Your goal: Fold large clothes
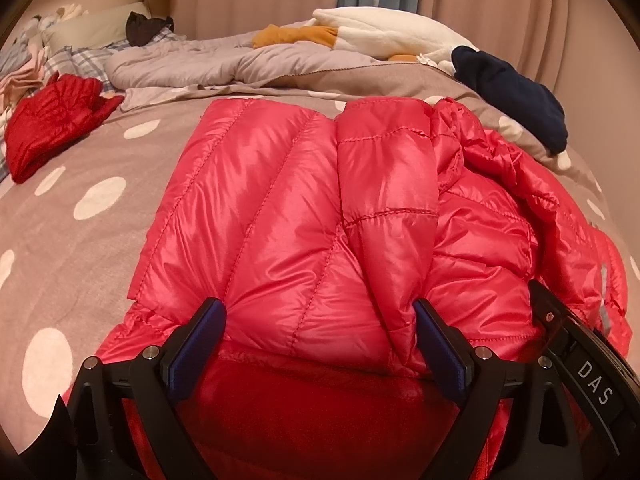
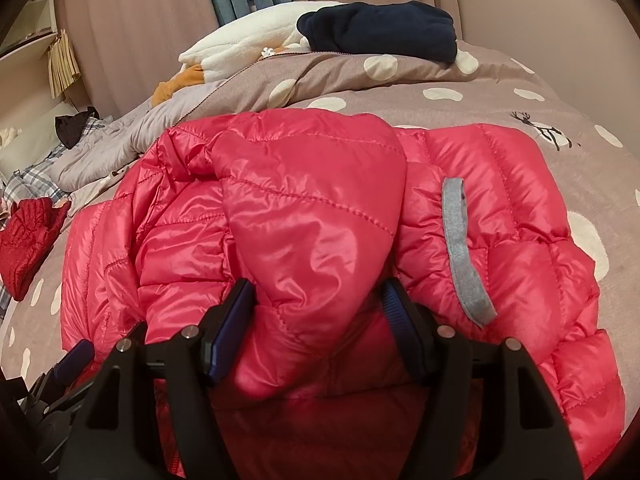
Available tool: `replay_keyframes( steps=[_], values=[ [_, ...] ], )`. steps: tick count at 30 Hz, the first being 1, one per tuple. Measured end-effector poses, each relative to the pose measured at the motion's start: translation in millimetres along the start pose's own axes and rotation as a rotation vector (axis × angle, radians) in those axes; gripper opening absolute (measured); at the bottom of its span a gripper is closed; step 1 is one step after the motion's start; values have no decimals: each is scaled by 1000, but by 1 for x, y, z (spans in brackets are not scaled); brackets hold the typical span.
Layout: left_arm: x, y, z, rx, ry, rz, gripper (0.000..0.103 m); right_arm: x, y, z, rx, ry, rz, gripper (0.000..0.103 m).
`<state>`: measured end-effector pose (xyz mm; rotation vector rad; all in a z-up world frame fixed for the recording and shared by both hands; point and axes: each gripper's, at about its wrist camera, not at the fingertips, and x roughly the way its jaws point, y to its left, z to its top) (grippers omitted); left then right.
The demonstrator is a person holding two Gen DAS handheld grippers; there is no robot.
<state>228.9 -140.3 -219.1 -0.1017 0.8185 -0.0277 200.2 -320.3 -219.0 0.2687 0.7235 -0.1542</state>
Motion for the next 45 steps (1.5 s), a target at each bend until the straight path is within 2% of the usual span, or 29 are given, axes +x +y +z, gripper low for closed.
replay_keyframes(
  steps=[15, 18, 21, 24, 26, 28, 32, 38, 45],
  values=[
    [-2, 3, 1, -17, -3, -10, 95, 0, -1, 0, 8, -3, 14, 69],
    [-9, 14, 3, -82, -10, -72, 95, -3, 0, 0, 12, -12, 44, 75],
    [-20, 30, 4, -189, -1, -168, 95, -11, 0, 0, 6, -24, 56, 78],
    [-39, 48, 6, -291, -3, -245, 95, -30, 4, 2, -27, -77, 59, 80],
    [-55, 58, 7, -309, -48, -253, 95, -50, 7, 5, -55, -132, 81, 89],
    [-67, 66, 9, -318, -77, -225, 95, -70, 6, 6, -60, -187, 101, 95],
    [-89, 91, 3, -320, -130, -196, 95, -99, -18, 4, 42, -225, 129, 101],
    [-112, 136, -24, -316, -187, -161, 95, -138, -75, -22, 158, -239, 58, 101],
    [-120, 179, -65, -445, -171, -176, 95, -198, -129, -67, 301, -339, -4, 102]
  ],
)
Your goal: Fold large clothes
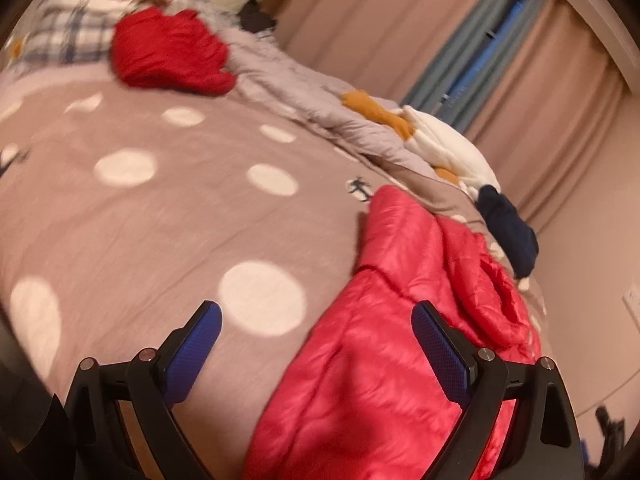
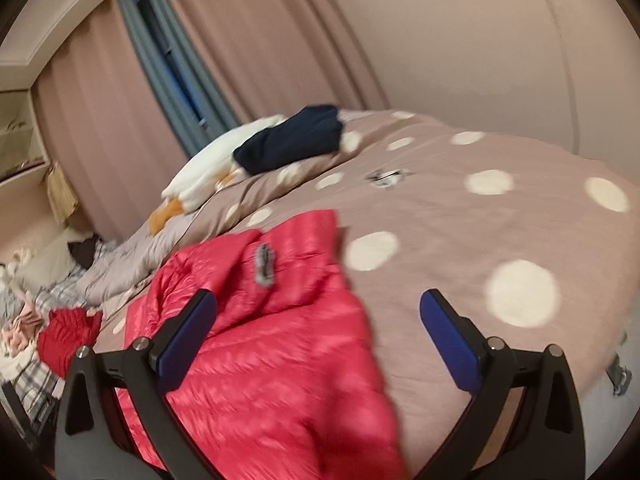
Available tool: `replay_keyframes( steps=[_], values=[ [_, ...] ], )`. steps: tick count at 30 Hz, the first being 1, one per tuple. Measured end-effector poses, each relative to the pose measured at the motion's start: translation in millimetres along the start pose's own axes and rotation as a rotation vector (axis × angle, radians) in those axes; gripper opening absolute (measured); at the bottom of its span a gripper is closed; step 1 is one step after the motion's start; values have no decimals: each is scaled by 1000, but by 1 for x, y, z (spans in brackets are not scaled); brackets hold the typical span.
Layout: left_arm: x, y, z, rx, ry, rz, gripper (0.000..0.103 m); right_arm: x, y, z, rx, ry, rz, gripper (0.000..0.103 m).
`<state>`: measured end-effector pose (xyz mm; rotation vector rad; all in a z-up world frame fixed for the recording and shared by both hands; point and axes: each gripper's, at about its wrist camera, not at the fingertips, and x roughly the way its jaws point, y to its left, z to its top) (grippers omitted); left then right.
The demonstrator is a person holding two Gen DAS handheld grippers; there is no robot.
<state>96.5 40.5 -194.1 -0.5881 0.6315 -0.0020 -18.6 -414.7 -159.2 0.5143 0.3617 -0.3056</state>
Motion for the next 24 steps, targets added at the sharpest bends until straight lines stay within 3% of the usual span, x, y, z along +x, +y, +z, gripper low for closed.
replay_keyframes(
  steps=[4, 6, 8, 12, 15, 21, 24],
  values=[
    [-7, 15, -9, -34, 29, 25, 95, -25, -19, -9, 52, -16, -43, 103],
    [-17, 22, -11, -45, -1, 32, 95, -34, -21, -11, 54, -33, -37, 103],
    [-22, 31, -15, -108, -46, 50, 95, -35, -21, -13, 65, -42, -45, 103],
    [-12, 51, -28, -216, 2, 10, 95, -26, -22, -22, 96, -8, -16, 103],
    [-17, 50, -38, -190, -58, 13, 95, -23, -26, -36, 117, -1, -27, 103],
    [-18, 53, -47, -174, -80, -50, 95, -12, -35, -60, 88, 51, -38, 103],
    [-22, 51, -52, -155, -95, -41, 95, -10, -46, -68, 118, 68, -33, 103]
  ],
)
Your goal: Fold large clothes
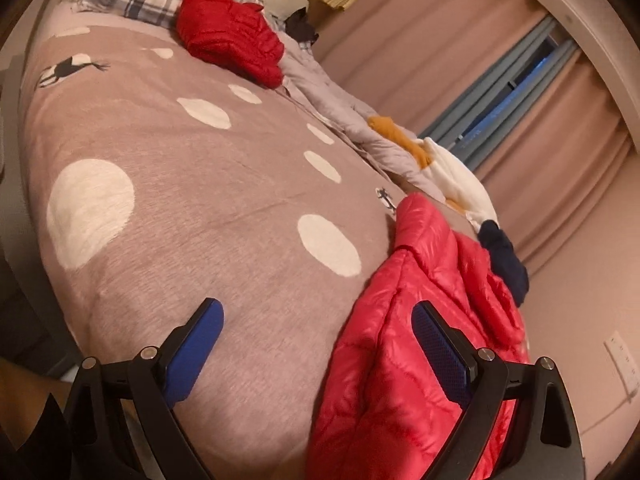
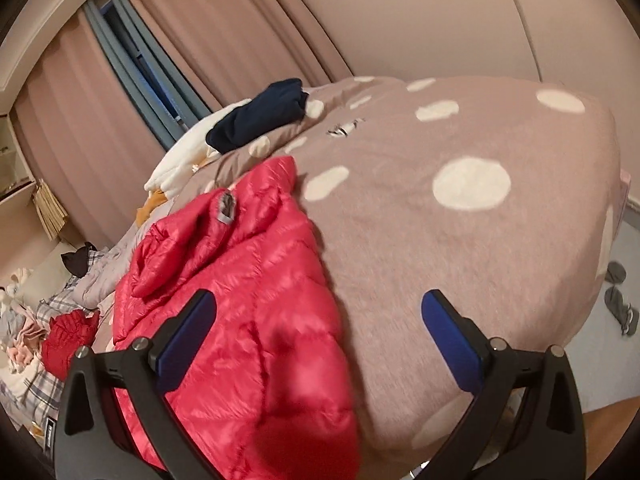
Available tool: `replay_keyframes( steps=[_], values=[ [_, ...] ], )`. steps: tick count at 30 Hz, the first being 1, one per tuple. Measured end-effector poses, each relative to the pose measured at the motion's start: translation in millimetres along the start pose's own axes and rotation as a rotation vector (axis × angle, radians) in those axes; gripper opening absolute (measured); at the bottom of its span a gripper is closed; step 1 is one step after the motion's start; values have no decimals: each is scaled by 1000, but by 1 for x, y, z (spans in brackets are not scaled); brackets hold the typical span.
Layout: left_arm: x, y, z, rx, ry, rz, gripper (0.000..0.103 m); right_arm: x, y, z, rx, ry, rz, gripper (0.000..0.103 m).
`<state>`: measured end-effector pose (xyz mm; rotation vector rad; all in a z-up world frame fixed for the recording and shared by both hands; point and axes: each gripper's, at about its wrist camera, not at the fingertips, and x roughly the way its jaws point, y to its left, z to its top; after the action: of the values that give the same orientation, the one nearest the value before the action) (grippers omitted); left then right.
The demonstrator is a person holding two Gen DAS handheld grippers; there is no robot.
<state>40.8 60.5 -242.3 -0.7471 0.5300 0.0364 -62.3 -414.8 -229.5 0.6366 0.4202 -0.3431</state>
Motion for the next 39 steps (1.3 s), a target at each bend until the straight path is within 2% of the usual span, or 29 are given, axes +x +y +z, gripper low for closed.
replay_keyframes(
  steps=[8, 12, 15, 18, 21, 23, 26, 28, 32, 36, 39],
  values=[
    [-6, 4, -4, -40, -23, -4, 95, -9, -21, -6, 35, 0, -27, 103],
    [-15, 10, -12, -73, -27, -18, 95, -13, -33, -13, 63, -2, -25, 103],
    [-19, 10, -20, -112, -21, -33, 95, -18, -35, -21, 56, -35, -12, 103],
    [-20, 5, -29, -102, -19, -29, 95, -20, -39, -29, 74, -38, 8, 103],
    [-19, 2, -39, -107, 28, -24, 95, -21, -39, -35, 84, -35, 10, 103],
    [-15, 5, -48, -175, 101, -62, 97, -18, -39, -39, 133, -22, 11, 103],
    [-10, 1, -51, -228, 176, -103, 99, -16, -37, -52, 238, 24, 59, 103],
    [-12, -2, -50, -239, 191, -128, 99, -14, -29, -61, 264, 67, 100, 103],
    [-13, -9, -47, -259, 222, -228, 99, -15, -13, -71, 278, 114, 155, 103],
    [-11, -15, -48, -234, 219, -214, 99, -14, -7, -72, 290, 124, 163, 103],
    [-10, -19, -48, -224, 234, -236, 99, -14, -10, -73, 327, 129, 187, 103]
  ],
)
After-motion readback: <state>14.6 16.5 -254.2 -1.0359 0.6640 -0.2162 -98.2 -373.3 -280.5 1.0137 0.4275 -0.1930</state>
